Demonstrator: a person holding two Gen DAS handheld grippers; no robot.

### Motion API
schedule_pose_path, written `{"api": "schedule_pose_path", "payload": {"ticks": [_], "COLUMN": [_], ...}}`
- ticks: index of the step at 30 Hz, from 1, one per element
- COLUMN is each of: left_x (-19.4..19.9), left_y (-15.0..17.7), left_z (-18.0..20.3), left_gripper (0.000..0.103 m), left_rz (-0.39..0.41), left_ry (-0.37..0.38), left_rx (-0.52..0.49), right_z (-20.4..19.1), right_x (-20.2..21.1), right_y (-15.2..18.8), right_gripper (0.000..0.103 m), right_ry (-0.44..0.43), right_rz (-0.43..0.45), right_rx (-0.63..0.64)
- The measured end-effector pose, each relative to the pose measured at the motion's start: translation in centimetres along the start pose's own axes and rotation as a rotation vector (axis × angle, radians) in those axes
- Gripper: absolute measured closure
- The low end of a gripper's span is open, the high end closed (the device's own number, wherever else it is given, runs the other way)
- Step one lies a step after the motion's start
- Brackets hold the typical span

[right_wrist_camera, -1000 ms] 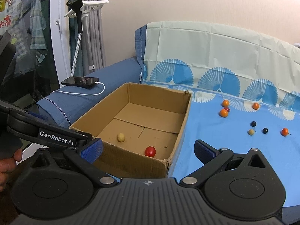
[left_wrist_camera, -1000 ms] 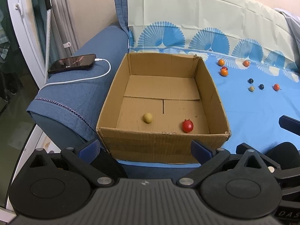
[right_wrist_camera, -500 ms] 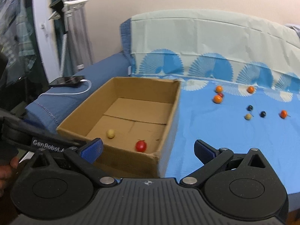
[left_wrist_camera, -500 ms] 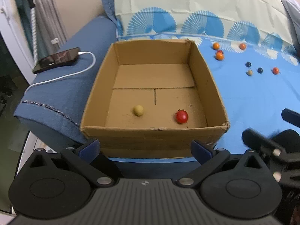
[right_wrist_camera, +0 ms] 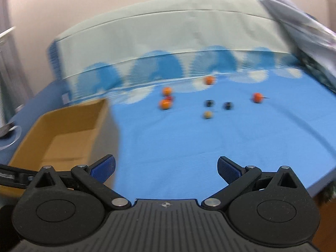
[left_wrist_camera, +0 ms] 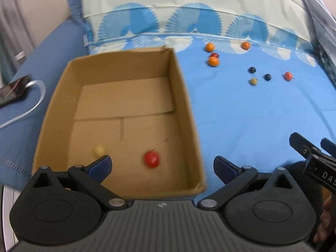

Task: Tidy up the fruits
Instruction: 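Grasp the orange kumquat with the left tool while the right tool grasps a dark cherry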

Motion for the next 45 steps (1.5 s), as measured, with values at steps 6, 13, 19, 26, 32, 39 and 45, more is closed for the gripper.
{"api": "schedule_pose_path", "payload": {"ticks": [6, 13, 19, 26, 32, 39, 45], "left_x": [-5.2, -14.7, -25.6, -36.3, -42.0, -41.7, -39.8], "left_y": [-5.9, -14.3, -20.8, -25.8, -26.9, -27.3, -27.7], "left_z": [4.0, 6.9, 6.6, 4.8, 4.4, 4.0, 5.7], "left_gripper": [0.000, 0.000, 0.000, 0.000, 0.000, 0.003, 0.053], "left_rz": [-0.001, 0.022, -0.025, -0.123, -0.187, -0.214, -0.190], "left_ry": [0.041, 0.088, 0.065, 0.166, 0.041, 0.057, 0.105], "left_rx": [-0.067, -0.052, -0.042, 0.051, -0.012, 0.002, -0.044], "right_z": [3.5, 6.3, 7.4, 5.7, 4.9, 5.1, 4.0], "right_x": [-6.0, -17.7, -29.5, -39.2, -41.4, -41.2, -40.0], "right_y": [-1.7, -5.9, -8.1, -8.6, -7.8, -8.0, -8.4], "right_gripper": [0.001, 0.001, 0.001, 0.001, 0.001, 0.003, 0.076], "right_ry": [0.132, 0.274, 0.411, 0.376, 0.378, 0.373, 0.299], "right_rz": [-0.025, -0.033, -0.051, -0.111, -0.038, -0.020, 0.027], "right_rx": [-0.109, -0.181, -0.206, -0.097, -0.010, 0.005, 0.063]}}
Point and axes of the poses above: each gripper's, at about its wrist camera, not at the fingertips, and x roughly against the way its jaws point, z to its right, y to its underside, the point moved 3 cm from there along -x, roughly the way its jaws point, and after that the axes turned 15 degrees about y, right-handed, at the moved point
